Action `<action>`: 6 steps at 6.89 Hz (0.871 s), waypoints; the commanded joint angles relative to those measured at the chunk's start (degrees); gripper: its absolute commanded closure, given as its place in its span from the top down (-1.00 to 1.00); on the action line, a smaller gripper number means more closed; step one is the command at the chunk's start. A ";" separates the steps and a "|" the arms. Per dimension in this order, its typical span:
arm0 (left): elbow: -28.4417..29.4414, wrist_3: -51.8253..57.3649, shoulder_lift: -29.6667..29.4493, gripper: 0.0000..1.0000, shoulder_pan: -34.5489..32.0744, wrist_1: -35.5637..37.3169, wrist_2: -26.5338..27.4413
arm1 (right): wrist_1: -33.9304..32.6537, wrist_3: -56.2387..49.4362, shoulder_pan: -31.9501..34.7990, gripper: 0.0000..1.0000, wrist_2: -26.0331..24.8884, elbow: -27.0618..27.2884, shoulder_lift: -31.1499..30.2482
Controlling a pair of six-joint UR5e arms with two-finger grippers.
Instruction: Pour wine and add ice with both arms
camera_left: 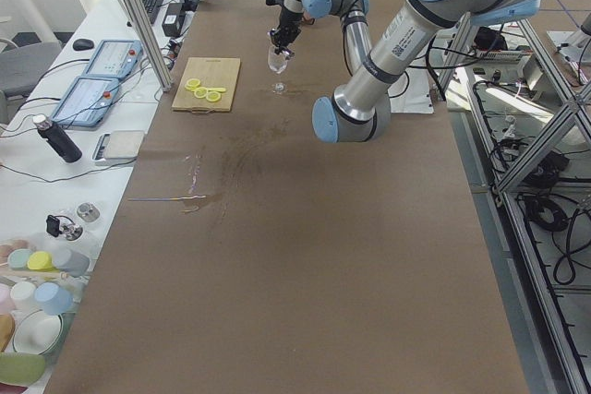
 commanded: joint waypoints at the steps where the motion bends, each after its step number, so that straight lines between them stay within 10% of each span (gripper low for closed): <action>1: 0.06 0.06 -0.71 -1.00 -0.01 1.03 -0.01 | 0.00 0.03 -0.01 1.00 0.00 -0.09 0.07; 6: 2.33 0.06 -5.45 -1.00 0.16 7.70 0.08 | 0.00 0.03 -0.01 1.00 0.09 -0.18 0.07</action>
